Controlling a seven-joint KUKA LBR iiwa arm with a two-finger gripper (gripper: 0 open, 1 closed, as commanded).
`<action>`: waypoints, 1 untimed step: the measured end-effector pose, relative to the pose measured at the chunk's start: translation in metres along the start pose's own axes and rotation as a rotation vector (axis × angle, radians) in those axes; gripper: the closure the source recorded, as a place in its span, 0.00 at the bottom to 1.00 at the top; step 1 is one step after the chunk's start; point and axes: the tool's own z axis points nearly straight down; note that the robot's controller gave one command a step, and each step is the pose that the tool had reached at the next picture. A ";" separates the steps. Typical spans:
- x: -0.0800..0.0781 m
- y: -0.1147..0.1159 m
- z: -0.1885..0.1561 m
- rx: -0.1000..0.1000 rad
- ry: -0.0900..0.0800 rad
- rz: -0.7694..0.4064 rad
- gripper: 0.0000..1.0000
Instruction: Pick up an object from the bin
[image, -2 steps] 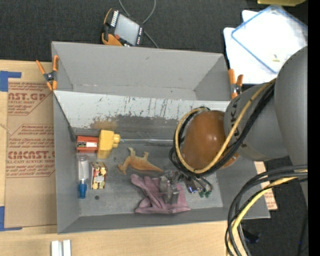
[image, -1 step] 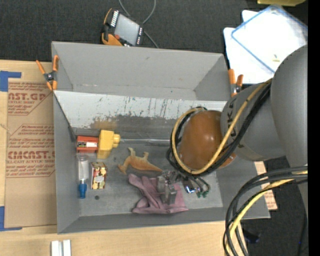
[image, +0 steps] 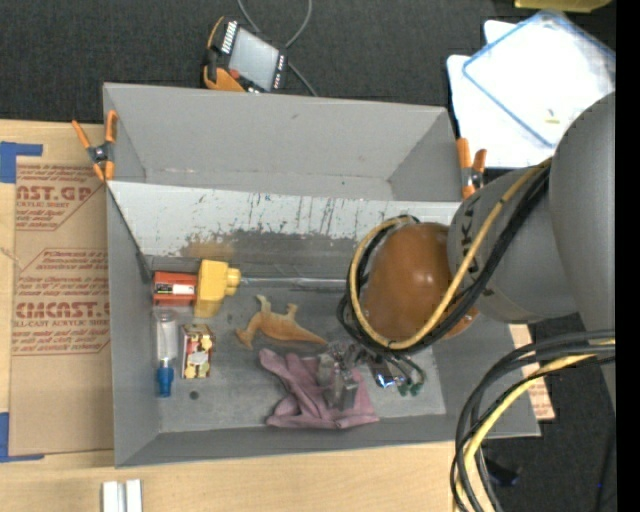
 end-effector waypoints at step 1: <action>-0.003 0.003 -0.099 0.000 0.008 0.014 1.00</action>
Offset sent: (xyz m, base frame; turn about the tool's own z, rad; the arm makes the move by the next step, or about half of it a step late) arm 0.0040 -0.0025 0.0056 -0.0254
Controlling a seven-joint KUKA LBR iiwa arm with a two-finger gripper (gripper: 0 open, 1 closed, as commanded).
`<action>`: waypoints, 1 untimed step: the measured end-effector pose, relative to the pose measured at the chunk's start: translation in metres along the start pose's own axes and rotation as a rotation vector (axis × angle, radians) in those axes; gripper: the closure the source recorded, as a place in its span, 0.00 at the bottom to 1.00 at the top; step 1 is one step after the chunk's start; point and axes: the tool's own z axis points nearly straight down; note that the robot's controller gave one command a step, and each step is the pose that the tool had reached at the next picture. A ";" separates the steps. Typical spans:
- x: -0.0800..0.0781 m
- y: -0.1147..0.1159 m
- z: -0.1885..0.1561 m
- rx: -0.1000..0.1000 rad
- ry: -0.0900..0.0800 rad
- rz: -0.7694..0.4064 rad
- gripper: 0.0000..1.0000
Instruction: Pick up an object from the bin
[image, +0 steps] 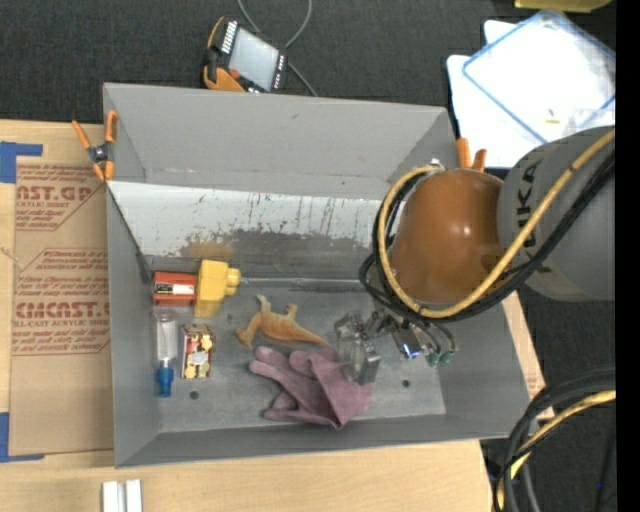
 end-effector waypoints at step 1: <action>-0.003 -0.004 0.081 -0.001 -0.003 -0.033 1.00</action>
Offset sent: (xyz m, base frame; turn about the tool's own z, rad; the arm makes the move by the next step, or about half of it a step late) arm 0.0070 0.0097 -0.0205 -0.0504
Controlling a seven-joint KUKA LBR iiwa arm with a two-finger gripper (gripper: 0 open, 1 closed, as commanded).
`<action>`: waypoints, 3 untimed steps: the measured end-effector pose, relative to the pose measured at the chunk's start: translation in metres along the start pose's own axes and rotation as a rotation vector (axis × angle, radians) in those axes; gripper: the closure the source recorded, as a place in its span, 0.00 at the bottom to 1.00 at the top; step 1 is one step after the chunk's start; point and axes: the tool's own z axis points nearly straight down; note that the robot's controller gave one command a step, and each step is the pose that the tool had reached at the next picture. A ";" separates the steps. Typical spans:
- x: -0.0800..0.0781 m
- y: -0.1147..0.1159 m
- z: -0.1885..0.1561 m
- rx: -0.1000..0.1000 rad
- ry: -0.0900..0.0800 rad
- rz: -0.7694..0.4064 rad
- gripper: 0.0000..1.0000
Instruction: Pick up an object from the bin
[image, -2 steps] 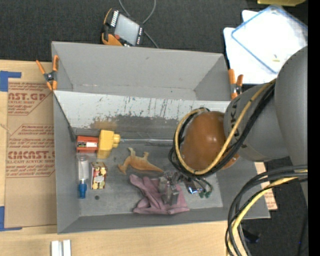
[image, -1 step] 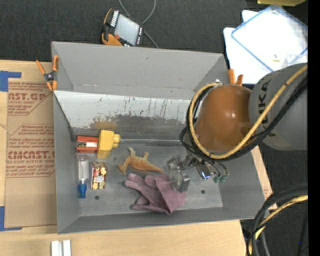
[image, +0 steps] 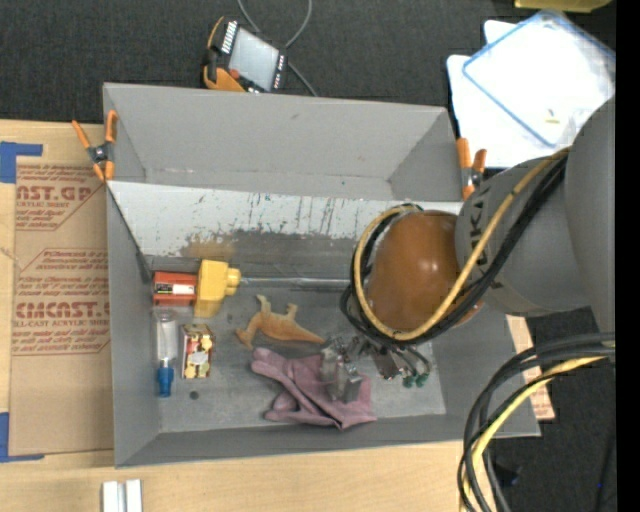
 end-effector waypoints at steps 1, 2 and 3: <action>-0.004 0.009 -0.038 0.003 -0.006 -0.012 1.00; 0.003 0.026 0.018 -0.002 0.000 -0.017 1.00; -0.023 0.050 0.005 0.003 -0.019 -0.017 1.00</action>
Offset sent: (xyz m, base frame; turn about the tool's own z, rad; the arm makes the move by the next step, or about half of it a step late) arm -0.0113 0.0240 -0.0188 -0.0168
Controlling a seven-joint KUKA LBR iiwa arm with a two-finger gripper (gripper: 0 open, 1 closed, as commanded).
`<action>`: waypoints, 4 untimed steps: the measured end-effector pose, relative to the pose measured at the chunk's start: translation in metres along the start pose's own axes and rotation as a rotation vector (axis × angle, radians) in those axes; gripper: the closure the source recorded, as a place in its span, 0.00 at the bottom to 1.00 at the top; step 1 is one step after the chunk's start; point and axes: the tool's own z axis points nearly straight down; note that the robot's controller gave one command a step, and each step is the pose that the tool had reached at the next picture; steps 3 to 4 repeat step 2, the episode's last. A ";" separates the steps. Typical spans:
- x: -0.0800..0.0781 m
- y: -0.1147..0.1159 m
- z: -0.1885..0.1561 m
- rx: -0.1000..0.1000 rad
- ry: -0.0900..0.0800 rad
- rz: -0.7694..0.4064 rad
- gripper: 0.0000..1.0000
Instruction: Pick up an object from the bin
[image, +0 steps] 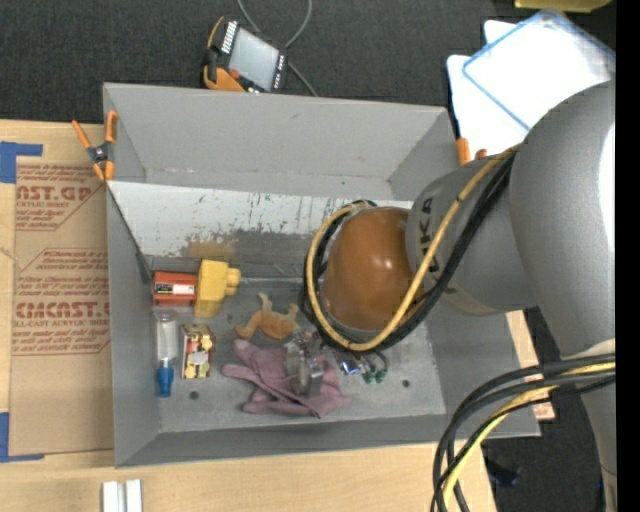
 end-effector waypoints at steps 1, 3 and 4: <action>0.029 -0.024 0.012 -0.001 0.017 0.008 1.00; 0.015 0.002 -0.003 -0.002 0.001 0.006 1.00; 0.015 0.002 -0.003 -0.002 0.001 0.006 1.00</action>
Offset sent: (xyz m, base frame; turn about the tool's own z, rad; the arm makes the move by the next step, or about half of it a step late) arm -0.0154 -0.0043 0.0025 0.0069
